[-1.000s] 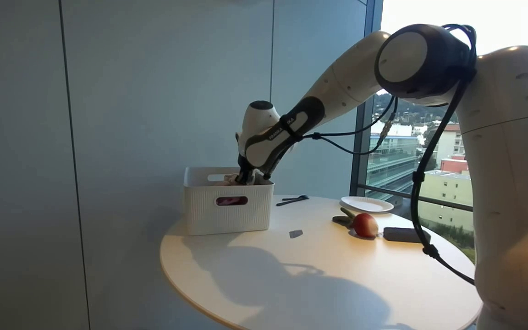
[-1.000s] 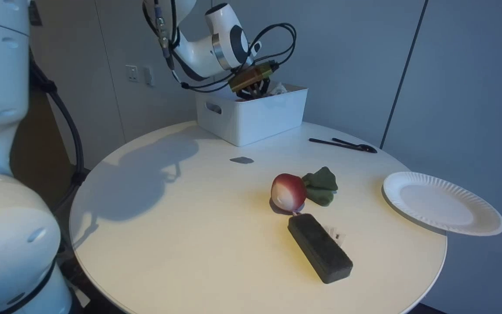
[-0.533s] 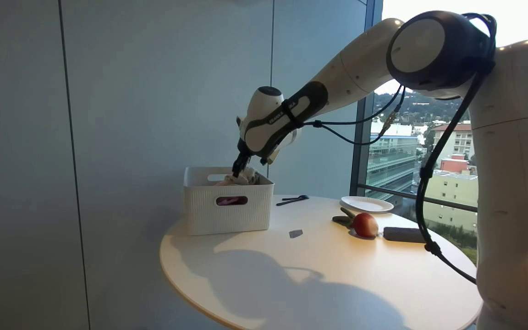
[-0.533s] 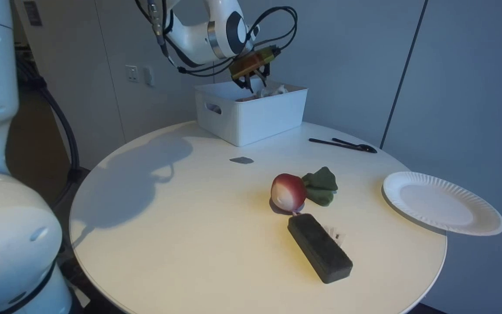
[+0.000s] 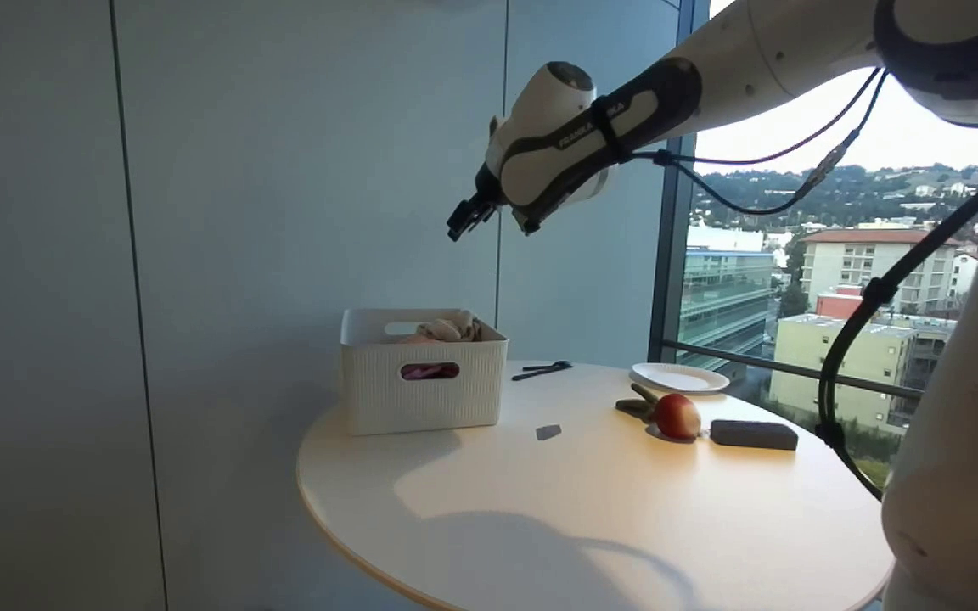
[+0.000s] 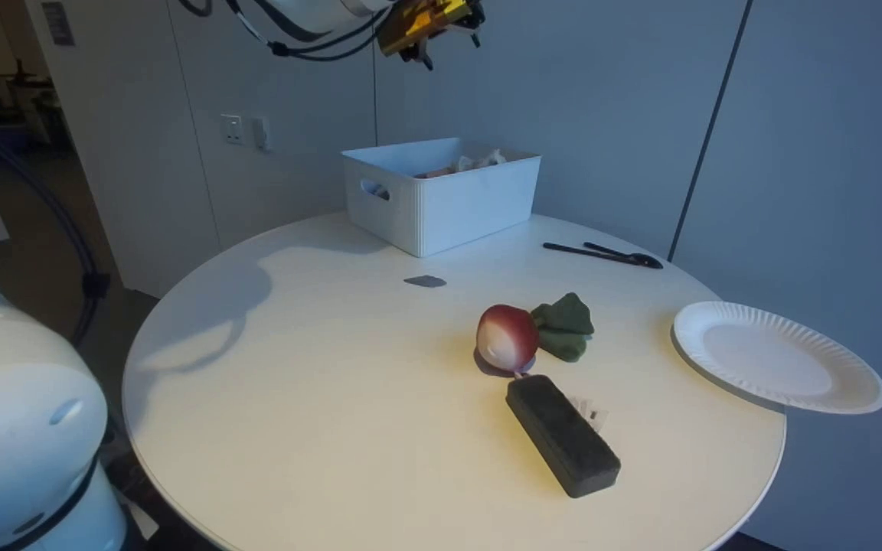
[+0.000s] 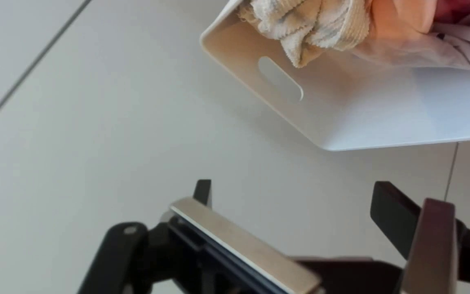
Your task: Put the moose toy, pink and peach shirts, the towel and the turnip plushie in the basket
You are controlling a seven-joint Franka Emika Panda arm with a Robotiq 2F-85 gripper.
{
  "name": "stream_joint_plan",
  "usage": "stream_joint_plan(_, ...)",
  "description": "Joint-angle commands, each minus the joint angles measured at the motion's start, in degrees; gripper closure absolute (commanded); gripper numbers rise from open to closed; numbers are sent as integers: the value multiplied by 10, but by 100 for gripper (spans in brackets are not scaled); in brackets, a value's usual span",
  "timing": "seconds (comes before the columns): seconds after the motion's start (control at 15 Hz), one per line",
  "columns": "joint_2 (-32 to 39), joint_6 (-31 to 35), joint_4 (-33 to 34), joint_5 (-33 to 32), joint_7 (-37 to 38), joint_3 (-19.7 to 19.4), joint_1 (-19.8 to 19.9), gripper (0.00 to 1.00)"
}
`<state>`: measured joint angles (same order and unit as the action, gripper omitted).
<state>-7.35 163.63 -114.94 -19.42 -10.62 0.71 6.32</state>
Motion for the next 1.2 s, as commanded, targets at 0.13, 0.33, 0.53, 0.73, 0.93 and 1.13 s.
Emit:
stream_joint_plan(0.13,-185,-73,-148,24,75,-44,38,1)
stream_joint_plan(0.33,-240,-144,-199,29,94,-70,70,0)
stream_joint_plan(0.53,-265,-208,-228,32,133,-79,104,0)
stream_joint_plan(0.73,-271,-257,-244,30,174,-75,125,0)
stream_joint_plan(0.93,-268,-298,-251,39,196,-75,122,0)
stream_joint_plan(1.13,-264,-319,-255,38,221,-70,121,0)
